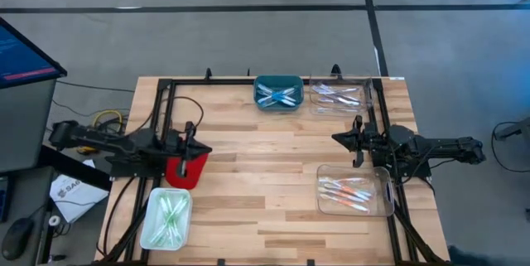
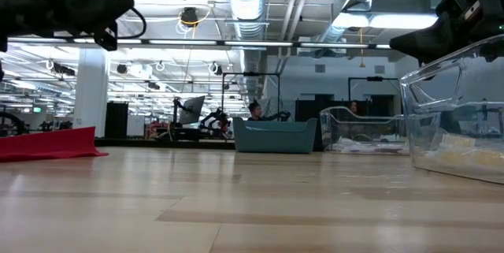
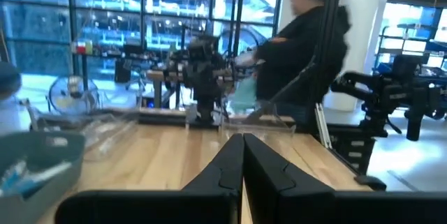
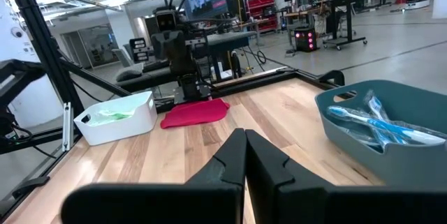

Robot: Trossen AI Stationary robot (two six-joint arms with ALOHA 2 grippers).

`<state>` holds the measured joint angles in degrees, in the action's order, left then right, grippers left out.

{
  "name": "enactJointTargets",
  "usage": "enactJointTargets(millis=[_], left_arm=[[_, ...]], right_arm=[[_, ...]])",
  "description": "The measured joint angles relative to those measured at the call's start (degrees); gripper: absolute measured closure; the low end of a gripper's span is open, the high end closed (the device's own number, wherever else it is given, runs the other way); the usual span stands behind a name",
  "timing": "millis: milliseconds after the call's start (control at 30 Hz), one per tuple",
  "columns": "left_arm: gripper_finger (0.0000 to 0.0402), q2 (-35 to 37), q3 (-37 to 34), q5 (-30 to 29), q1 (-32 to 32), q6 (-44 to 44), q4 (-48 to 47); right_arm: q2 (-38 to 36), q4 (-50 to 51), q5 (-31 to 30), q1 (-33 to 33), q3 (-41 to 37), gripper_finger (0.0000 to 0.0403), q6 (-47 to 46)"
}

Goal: Pick & Place Toothbrushes
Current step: Return to Home Position

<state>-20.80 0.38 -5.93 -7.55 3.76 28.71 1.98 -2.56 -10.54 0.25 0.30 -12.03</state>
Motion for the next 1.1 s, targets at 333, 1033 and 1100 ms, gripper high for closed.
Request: enactJointTargets(millis=[333,1033,1100], left_arm=[[0.0400,19.0,0.0,-4.2,0.0,-0.9,-16.7],[0.0400,18.3,0.0,-3.7,0.0,-3.6,-26.0],[0.0400,17.0,0.0,-3.7,0.0,-3.6,-25.8]], right_arm=[[0.0,0.0,0.0,0.0,0.0,0.0403,0.0],[-0.1,0.0,0.0,0.0,0.0,0.0403,0.0],[-0.1,0.0,0.0,0.0,0.0,0.0403,0.0]])
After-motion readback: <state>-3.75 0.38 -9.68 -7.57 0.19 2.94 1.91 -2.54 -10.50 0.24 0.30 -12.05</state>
